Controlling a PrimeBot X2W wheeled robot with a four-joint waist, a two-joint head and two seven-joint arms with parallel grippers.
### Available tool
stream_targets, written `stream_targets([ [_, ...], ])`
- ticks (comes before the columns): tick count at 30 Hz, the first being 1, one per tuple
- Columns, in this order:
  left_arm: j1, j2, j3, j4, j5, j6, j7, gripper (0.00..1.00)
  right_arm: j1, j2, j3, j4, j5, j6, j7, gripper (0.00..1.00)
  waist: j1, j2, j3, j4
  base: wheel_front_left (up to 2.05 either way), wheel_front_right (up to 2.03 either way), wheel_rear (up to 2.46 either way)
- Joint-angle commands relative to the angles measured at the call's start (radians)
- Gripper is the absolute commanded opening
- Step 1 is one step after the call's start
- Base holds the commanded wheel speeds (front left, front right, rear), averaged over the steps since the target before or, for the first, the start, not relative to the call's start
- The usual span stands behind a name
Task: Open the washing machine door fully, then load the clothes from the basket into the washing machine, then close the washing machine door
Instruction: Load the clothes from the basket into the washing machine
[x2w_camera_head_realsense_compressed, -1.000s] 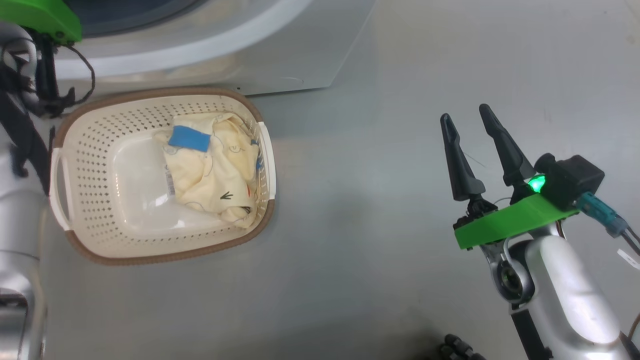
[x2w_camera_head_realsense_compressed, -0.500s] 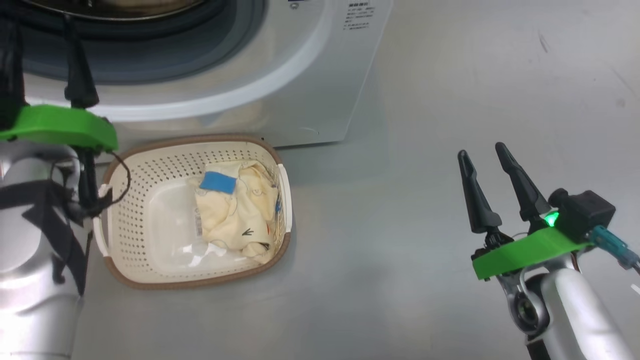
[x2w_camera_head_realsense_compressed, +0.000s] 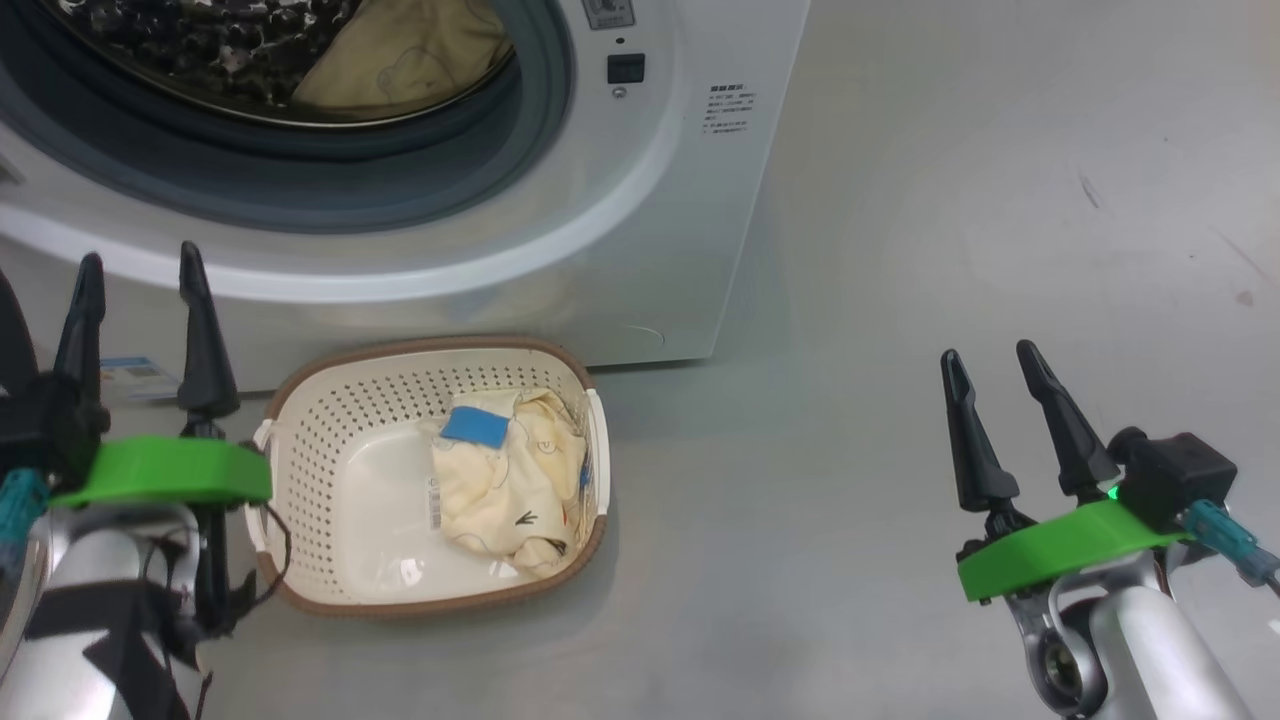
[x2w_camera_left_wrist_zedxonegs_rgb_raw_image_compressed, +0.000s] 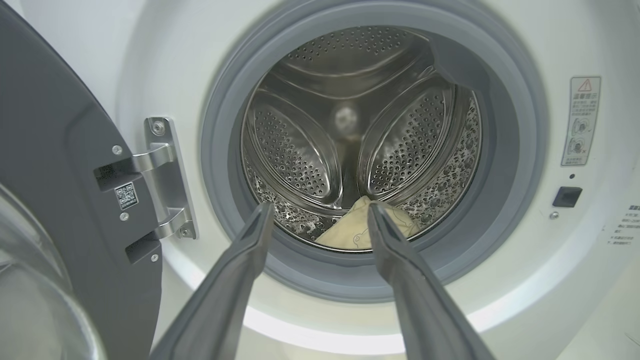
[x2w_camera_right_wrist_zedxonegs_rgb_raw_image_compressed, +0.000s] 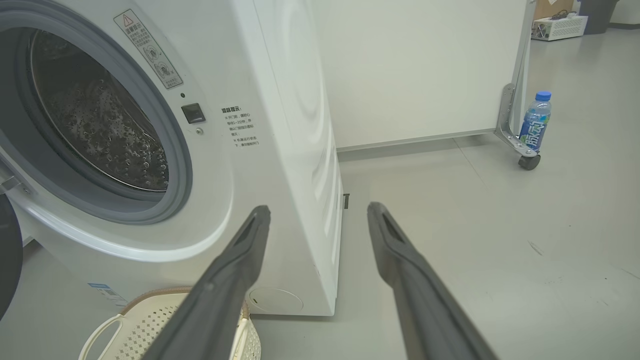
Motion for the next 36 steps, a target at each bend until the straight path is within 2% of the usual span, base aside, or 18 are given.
stream_targets([
  [1,0.015,0.042,0.043,-0.055,0.004,0.009,-0.003,1.0,0.001,-0.019,0.015,-0.036,-0.002,-0.003,-0.007,1.0,0.0001,-0.0001,-0.011,0.003,0.0,0.0,0.0],
  [8,0.209,0.045,0.058,-0.208,0.0,0.054,0.019,1.0,0.031,-0.031,0.018,-0.032,-0.005,-0.003,-0.007,1.0,0.0001,-0.0001,-0.057,0.01,0.0,0.0,0.0],
  [13,0.298,0.038,0.059,-0.266,-0.008,0.071,0.029,1.0,0.059,-0.036,0.02,-0.031,-0.006,-0.003,-0.007,1.0,0.0001,-0.0001,-0.091,0.02,0.0,0.0,0.0],
  [36,0.473,-0.009,0.038,-0.292,0.001,0.105,0.002,1.0,0.118,-0.051,0.028,-0.044,-0.033,-0.003,-0.007,1.0,0.0001,-0.0001,-0.162,0.024,0.0,0.0,0.0],
])
